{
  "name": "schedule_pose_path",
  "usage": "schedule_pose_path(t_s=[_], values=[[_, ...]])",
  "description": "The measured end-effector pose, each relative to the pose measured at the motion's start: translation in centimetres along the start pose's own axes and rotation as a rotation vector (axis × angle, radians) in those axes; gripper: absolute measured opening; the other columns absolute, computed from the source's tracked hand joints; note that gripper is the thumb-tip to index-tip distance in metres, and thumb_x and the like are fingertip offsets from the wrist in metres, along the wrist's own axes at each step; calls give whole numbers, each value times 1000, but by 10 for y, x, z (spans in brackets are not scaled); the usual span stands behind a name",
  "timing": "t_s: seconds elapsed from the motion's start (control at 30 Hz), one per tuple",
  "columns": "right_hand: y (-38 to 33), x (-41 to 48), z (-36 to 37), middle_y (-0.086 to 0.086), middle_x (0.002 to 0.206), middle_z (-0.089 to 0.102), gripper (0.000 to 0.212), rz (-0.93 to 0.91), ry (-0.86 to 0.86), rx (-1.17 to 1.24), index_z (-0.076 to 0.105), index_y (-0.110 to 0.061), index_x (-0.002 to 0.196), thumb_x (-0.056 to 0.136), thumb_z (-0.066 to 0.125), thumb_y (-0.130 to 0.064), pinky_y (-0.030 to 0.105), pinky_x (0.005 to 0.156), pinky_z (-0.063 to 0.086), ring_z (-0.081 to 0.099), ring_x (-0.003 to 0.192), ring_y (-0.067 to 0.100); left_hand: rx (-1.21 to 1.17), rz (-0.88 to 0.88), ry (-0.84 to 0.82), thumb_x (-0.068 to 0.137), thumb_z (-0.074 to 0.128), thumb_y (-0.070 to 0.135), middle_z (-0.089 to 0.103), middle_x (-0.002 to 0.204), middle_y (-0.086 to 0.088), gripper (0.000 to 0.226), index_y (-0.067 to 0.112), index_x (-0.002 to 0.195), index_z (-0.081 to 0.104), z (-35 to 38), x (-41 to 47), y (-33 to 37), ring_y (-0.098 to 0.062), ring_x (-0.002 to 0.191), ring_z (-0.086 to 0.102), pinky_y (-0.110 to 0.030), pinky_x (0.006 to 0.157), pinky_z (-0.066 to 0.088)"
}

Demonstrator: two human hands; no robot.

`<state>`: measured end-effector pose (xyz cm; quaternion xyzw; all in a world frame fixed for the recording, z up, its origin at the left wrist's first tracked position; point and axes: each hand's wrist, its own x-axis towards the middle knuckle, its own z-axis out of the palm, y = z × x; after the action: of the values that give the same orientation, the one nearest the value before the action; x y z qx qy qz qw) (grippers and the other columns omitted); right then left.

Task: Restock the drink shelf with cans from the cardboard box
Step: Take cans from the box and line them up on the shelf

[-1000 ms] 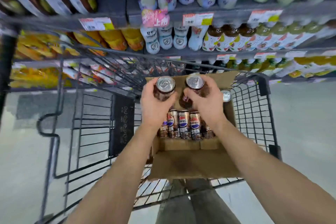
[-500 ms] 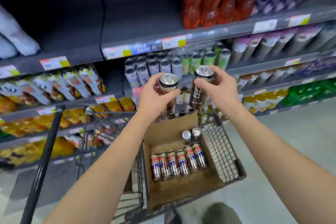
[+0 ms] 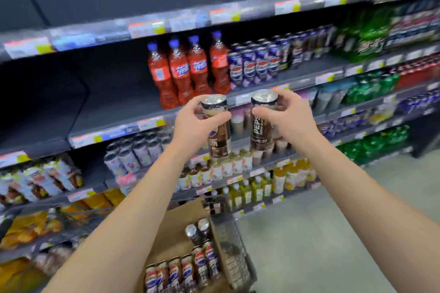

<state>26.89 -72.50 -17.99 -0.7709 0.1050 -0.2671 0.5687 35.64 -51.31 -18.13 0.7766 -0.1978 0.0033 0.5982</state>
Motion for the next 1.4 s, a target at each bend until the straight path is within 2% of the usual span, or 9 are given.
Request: schedule_pose_path(t_s=[0.17, 0.3, 0.47, 0.57, 0.67, 0.87, 0.97, 1.17, 1.4], values=[[-5, 18, -97, -13, 108, 72, 52, -31, -14, -17, 67, -24, 122, 75, 88, -31, 25, 84, 55, 66, 96, -1, -42, 16, 5, 78, 91, 34, 75, 106, 7, 43, 42, 115, 71, 81, -2, 47, -8, 94, 72, -27, 77, 58], [-7, 32, -152, -17, 109, 68, 46, -38, -30, -9, 66, -25, 118, 77, 87, -28, 20, 83, 51, 60, 100, -5, -51, 13, -14, 80, 89, 33, 75, 110, 4, 48, 40, 123, 69, 128, 1, 77, -4, 91, 71, -18, 67, 56], [-4, 58, -195, -10, 109, 72, 44, -36, -24, -5, 68, -28, 113, 74, 88, -30, 32, 89, 55, 67, 103, 10, -58, 39, -60, 80, 90, 31, 77, 111, 5, 51, 38, 125, 67, 169, 14, 105, -2, 79, 71, -16, 62, 53], [7, 79, -210, -11, 108, 73, 40, -28, -22, -10, 70, -33, 107, 72, 88, -36, 39, 94, 55, 67, 105, 11, -47, 48, -56, 71, 94, 42, 75, 117, 4, 73, 35, 136, 60, 190, 30, 110, -14, 94, 71, -29, 72, 58], [17, 104, -222, -10, 112, 71, 55, -20, -12, -19, 69, -31, 115, 65, 88, -46, 43, 96, 54, 65, 109, 12, -69, 43, -30, 73, 94, 38, 71, 119, 5, 71, 35, 131, 54, 212, 52, 112, -15, 102, 71, -21, 68, 57], [43, 175, -242, -19, 99, 65, 32, -32, -55, -28, 61, -41, 94, 78, 86, -29, 19, 75, 49, 60, 93, -2, -91, 33, 0, 68, 95, 45, 75, 115, 3, 71, 38, 130, 61, 255, 119, 94, -19, 105, 71, -30, 79, 56], [65, 225, -245, -23, 97, 60, 37, -34, -63, -41, 60, -35, 104, 79, 86, -28, 13, 72, 44, 56, 90, -8, -98, 33, 17, 64, 95, 49, 76, 110, 3, 67, 45, 122, 62, 279, 164, 82, -20, 104, 71, -34, 82, 57], [116, 333, -243, -16, 110, 67, 50, -10, -70, -113, 65, -38, 110, 67, 89, -46, 44, 96, 54, 63, 107, 10, -80, 24, 51, 57, 94, 54, 76, 109, 8, 69, 50, 117, 61, 321, 259, 65, -17, 107, 71, -42, 91, 60], [156, 426, -246, -18, 103, 63, 58, 18, -65, -158, 64, -36, 119, 68, 90, -44, 41, 94, 55, 64, 102, 11, -47, 3, 88, 69, 96, 38, 72, 112, 3, 68, 34, 129, 63, 356, 324, 48, -15, 99, 69, -27, 80, 56]])
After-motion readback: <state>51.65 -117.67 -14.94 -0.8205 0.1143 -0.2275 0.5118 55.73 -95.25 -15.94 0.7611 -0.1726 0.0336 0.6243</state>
